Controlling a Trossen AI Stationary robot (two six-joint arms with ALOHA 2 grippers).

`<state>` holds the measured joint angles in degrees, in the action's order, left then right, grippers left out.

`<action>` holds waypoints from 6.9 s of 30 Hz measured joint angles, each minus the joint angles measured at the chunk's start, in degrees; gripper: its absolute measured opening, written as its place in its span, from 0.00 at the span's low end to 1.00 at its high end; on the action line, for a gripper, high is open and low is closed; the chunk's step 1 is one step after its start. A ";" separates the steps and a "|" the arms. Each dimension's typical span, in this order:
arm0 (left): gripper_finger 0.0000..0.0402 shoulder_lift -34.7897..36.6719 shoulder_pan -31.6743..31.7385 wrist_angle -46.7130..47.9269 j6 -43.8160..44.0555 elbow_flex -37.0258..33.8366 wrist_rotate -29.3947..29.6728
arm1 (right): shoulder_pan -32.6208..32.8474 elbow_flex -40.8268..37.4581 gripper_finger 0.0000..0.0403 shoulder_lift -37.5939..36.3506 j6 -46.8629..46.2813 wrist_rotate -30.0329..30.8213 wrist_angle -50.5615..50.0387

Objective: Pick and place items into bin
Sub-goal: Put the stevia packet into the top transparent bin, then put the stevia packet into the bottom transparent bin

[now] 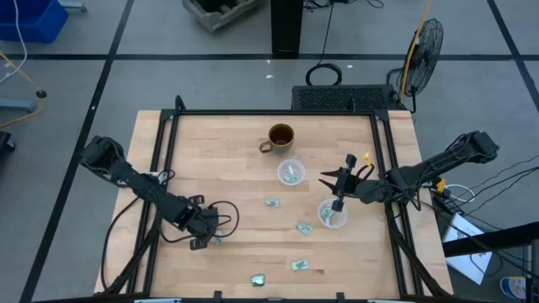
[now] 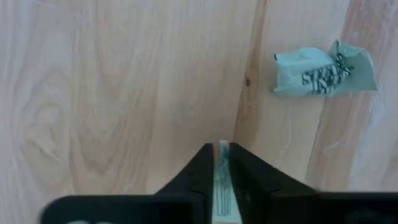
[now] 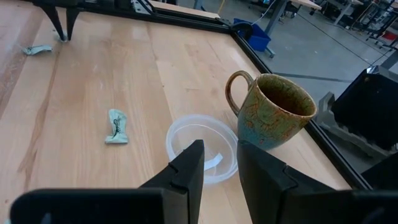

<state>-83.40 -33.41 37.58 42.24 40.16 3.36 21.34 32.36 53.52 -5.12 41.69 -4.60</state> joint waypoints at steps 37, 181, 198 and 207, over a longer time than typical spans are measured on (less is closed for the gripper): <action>0.01 -7.89 34.88 -39.70 -53.82 17.06 12.37 | -2.95 0.00 0.22 0.01 -0.16 0.08 0.12; 0.20 4.61 21.16 -5.44 -43.43 24.92 13.28 | -2.85 22.77 0.01 37.31 -13.65 -42.44 -12.50; 0.20 4.61 21.16 -3.19 -41.66 24.92 13.29 | 7.13 20.14 0.01 17.20 -42.24 -28.33 -49.06; 0.20 4.61 21.16 -3.32 -41.66 24.92 13.29 | 7.63 11.34 0.01 17.22 -40.10 -31.40 -38.37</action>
<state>-78.78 -12.25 34.26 0.58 65.08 16.64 28.97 43.70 70.74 -45.22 10.29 -42.97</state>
